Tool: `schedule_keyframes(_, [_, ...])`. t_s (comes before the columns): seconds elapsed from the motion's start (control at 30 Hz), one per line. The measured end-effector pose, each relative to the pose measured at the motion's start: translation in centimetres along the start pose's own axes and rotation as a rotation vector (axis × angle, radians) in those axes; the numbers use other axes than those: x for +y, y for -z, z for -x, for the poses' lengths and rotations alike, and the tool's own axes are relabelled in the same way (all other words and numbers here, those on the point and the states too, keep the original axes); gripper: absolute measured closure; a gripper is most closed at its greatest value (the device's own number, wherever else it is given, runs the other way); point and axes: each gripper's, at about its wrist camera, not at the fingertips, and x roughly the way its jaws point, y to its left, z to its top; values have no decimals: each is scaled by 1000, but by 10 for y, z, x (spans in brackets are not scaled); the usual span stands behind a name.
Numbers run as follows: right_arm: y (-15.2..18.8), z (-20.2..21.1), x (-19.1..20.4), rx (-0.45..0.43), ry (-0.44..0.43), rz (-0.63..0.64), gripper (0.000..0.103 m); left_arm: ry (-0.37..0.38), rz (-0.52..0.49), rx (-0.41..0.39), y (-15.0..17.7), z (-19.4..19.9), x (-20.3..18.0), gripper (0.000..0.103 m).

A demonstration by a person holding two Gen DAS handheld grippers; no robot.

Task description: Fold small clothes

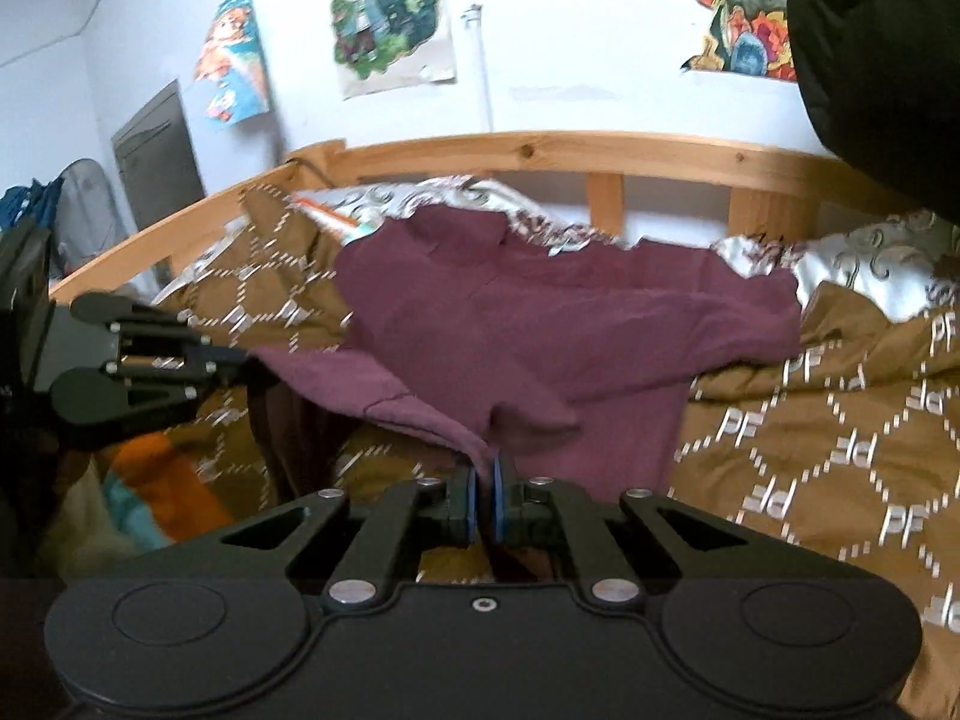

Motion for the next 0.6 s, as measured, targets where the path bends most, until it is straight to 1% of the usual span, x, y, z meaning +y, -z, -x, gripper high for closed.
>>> schedule_keyframes(0.17, [17, 28, 10, 16, -26, -20, 99, 41, -55, -35, 5, 40, -19, 102])
schedule_keyframes(0.27, [23, 42, 19, 52, -29, -10, 99, 74, -81, -45, 9, 62, -28, 102])
schedule_keyframes(0.4, [29, 61, 35, 108, -35, 29, 99, 142, -76, -2, 19, 80, -35, 102])
schedule_keyframes(0.5, [38, 70, 44, 165, -53, 32, 99, 175, -80, 20, 26, 87, -37, 102])
schedule_keyframes(0.6, [43, 73, 52, 197, -48, 57, 99, 172, -71, 22, 25, 85, -34, 102])
